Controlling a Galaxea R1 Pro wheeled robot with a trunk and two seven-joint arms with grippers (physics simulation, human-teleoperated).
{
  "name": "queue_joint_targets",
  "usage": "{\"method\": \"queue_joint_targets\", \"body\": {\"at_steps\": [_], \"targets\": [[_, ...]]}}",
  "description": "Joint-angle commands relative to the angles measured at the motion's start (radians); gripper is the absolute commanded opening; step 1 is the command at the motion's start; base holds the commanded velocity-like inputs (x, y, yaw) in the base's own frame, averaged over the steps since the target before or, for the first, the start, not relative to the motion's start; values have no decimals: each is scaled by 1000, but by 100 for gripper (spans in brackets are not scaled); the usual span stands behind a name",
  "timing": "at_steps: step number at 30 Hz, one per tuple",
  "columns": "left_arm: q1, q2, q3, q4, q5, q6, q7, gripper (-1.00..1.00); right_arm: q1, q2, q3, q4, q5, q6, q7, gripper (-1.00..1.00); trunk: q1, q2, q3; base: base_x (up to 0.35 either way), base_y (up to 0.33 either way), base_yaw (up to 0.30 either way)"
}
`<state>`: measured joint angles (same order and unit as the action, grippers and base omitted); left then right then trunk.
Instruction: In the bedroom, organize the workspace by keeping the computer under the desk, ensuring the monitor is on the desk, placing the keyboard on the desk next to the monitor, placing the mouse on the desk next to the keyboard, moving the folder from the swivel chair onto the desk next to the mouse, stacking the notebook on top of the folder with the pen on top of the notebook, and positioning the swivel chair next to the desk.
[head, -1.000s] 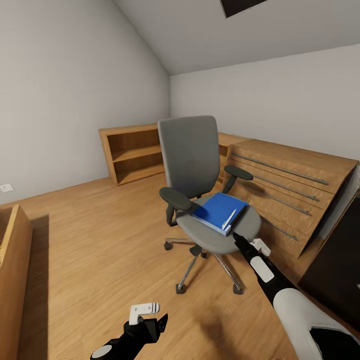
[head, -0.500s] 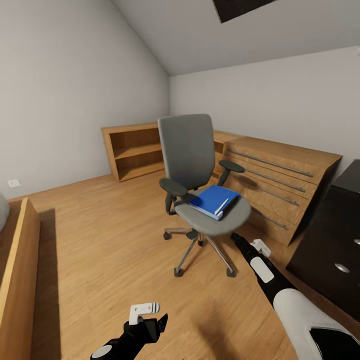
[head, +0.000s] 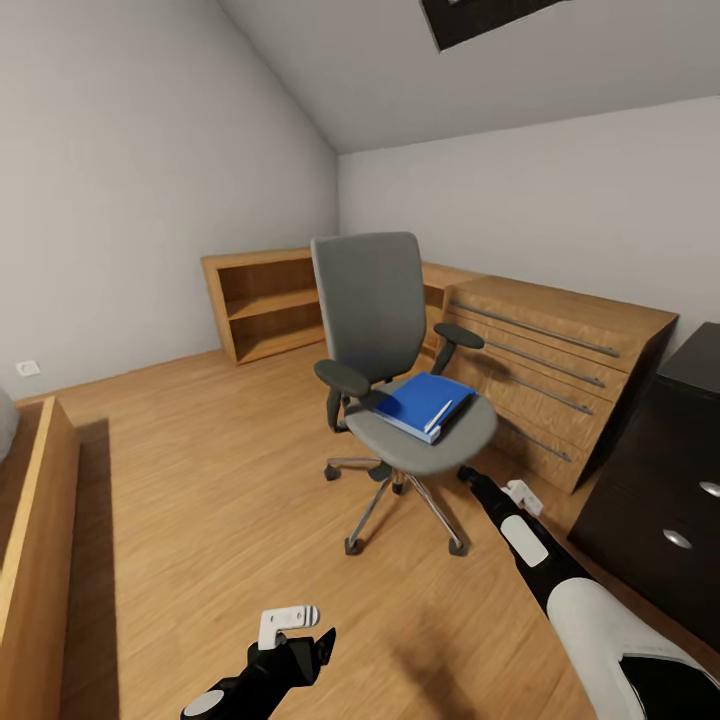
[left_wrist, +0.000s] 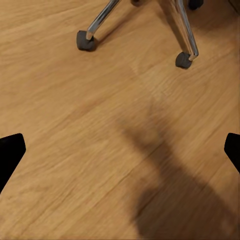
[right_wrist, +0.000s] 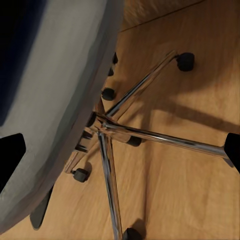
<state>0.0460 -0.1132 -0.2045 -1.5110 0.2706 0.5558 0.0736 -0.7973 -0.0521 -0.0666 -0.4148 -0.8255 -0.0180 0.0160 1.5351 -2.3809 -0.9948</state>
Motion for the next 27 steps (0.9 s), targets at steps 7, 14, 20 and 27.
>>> {"method": "queue_joint_targets", "body": {"at_steps": [7,14,20,27], "targets": [[0,0,-1,-2,11,5,8,100,0,0,-1,4,-11,-2,1,100,-27,49,21,0,0,0],[0,0,5,-2,12,8,9,100,0,1,0,14,-12,-2,1,100,-54,98,43,0,0,0],[0,0,5,-1,12,9,9,100,0,3,0,12,-12,-2,-2,100,-77,140,62,0,0,0],[0,0,4,45,9,6,83,100,0,-1,-1,85,-11,-142,-1,100,-104,189,84,0,0,0]]}}
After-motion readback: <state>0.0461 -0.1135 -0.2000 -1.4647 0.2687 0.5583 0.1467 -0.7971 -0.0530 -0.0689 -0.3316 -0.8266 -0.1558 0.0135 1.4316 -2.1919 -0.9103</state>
